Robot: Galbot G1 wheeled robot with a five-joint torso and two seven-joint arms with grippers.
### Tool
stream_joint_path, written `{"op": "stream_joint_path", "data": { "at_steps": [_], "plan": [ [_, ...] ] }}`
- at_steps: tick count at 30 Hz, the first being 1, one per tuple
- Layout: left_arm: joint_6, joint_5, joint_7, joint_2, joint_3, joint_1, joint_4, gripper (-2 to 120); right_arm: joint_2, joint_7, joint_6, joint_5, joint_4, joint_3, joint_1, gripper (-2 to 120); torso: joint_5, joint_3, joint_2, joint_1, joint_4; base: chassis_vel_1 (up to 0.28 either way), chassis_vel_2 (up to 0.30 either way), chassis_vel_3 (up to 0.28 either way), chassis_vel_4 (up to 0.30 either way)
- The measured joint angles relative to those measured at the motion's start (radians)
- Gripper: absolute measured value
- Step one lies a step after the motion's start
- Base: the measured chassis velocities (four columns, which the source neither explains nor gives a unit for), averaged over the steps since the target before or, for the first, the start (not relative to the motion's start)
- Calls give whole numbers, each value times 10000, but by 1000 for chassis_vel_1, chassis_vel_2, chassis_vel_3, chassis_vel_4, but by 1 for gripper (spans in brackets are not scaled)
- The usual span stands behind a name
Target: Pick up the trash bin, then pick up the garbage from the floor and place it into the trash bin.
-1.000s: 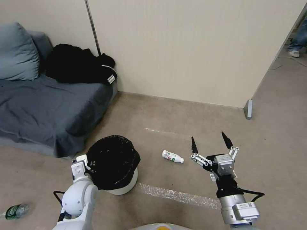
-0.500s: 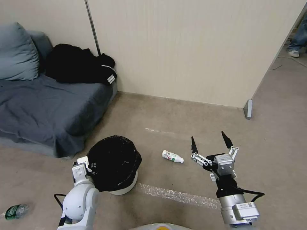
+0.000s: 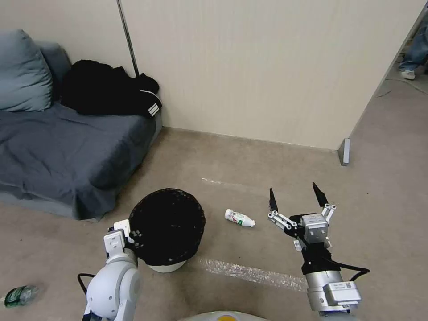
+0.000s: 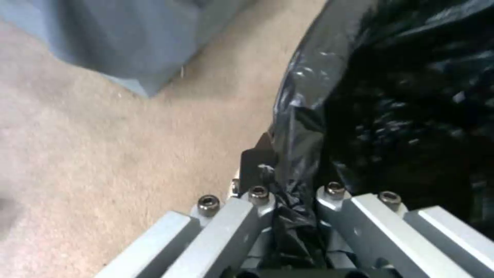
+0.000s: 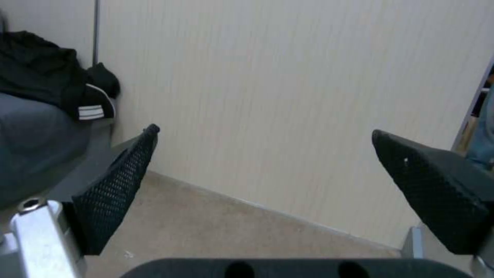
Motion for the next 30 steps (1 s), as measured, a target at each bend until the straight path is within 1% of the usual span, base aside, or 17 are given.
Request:
{"op": "stream_joint_path", "data": {
  "at_steps": [1, 3, 5, 6, 9, 10, 13, 14, 20, 24, 27, 28, 30],
  "plan": [
    [0, 11, -74, -24, 18, 59, -204, 1, 0, 0, 3, -18, -1, -3, 1, 100, 1, 0, 0, 0, 4, 0, 0, 0, 0],
    [0, -8, -85, -39, 44, 91, -326, 1, 0, 0, 3, -26, -1, -4, 2, 100, 2, -1, 0, 0, 4, 0, 0, 0, 0],
    [-12, -120, -131, -59, 108, 207, -776, 1, 0, 1, 10, -63, -1, -8, 3, 100, 8, -1, 0, 0, 1, 0, 0, 0, 0],
    [-12, -120, -131, -59, 108, 207, -776, 1, 0, 1, 10, -63, -1, -8, 3, 100, 8, -1, 0, 0, 1, 0, 0, 0, 0],
    [-21, -293, -259, -72, 201, 396, -1279, 1, 0, 87, 11, -148, 10, -18, 2, 100, 9, -1, 0, 0, 5, 0, 0, 0, 0],
    [-21, -293, -259, -72, 201, 396, -1279, 1, 0, 87, 11, -148, 10, -18, 2, 100, 9, -1, 0, 0, 5, 0, 0, 0, 0],
    [-43, -347, -320, -55, 316, 619, -1750, 1, 0, 120, 12, -170, 23, -21, 3, 100, 9, -2, 0, 0, 4, 0, 0, 0, 0],
    [-43, -347, -320, -55, 316, 619, -1750, 1, 0, 120, 12, -170, 23, -21, 3, 100, 9, -2, 0, 0, 4, 0, 0, 0, 0],
    [-128, -398, -381, 108, 376, 910, -2313, 1, 0, 571, 47, -332, 138, -40, 22, 100, 9, -3, 0, 0, 4, 0, 0, 0, 0],
    [-237, -368, -388, 168, 469, 1094, -2558, 1, 0, 598, 76, -342, 141, -42, 25, 100, 9, -3, 0, 0, 5, 0, 0, 0, 0],
    [-304, -271, -388, 210, 528, 1231, -2697, 1, 0, 589, 232, -308, 140, -20, 25, 100, 9, -3, 0, 0, 4, 0, 0, 0, 0],
    [-351, -209, -388, 232, 557, 1332, -2793, 1, 0, 536, 489, -214, 130, 31, 25, 100, 9, -3, 0, 0, 5, 0, 0, 0, 0],
    [-423, -107, -384, 264, 587, 1452, -2920, 1, 0, 481, 699, -129, 99, 75, 26, 100, 9, -3, 1, 0, 5, 0, 0, 0, 0]
  ]
}}
